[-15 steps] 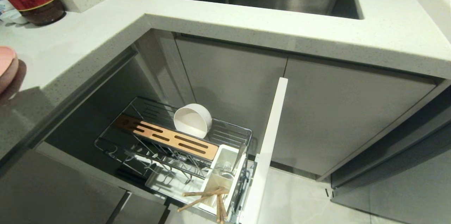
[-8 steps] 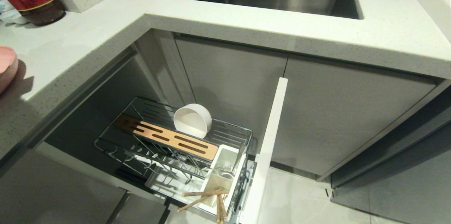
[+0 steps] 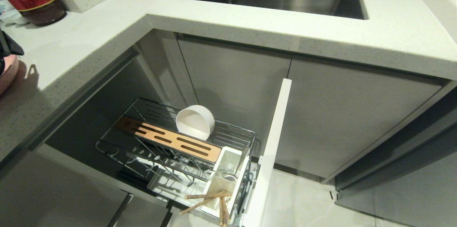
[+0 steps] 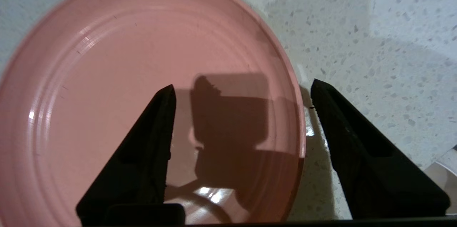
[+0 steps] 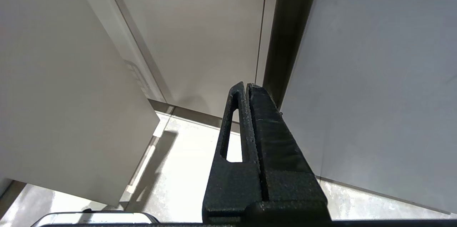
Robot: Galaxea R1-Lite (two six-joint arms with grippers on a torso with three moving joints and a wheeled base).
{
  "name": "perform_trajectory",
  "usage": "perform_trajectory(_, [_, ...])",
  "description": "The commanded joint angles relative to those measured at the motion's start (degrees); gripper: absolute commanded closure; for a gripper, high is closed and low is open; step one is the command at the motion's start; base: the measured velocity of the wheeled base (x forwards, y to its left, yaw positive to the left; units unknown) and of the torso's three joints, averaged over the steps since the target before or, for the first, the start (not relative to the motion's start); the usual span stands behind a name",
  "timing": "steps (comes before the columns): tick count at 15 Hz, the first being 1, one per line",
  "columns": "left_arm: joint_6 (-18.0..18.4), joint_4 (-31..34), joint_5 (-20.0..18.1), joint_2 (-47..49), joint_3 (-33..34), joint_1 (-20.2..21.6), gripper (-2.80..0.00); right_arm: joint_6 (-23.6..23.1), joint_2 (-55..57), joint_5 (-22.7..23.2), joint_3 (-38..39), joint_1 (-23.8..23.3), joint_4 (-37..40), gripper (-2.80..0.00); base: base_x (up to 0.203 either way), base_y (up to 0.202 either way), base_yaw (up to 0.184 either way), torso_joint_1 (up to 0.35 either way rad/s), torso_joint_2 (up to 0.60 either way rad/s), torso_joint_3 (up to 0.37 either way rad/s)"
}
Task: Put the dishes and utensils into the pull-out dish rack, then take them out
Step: Pick up the plate and place it in the cupboard
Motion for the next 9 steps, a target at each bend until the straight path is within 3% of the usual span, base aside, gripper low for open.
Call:
perform_trajectory(1, [-1.34,0.9,0.11,1.18,-0.25,-0.05,-2.8,0.0,0.05,0.02,1.54,0.01,-0.06,0.0,0.0,0.0,0.0,0.0,0.0,0.0])
perform_trajectory(7, [-2.22,0.87,0.05,2.13,-0.37,-0.13,-2.8,0.0,0.05,0.0,1.52,0.01,-0.06,0.0,0.0,0.0,0.0,0.0,0.0,0.0])
perform_trajectory(9, [-2.32,0.95,-1.74,2.36,-0.09,-0.38,-2.8,0.0,0.05,-0.01,1.53,0.01,-0.06,0.0,0.0,0.0,0.0,0.0,0.0,0.0])
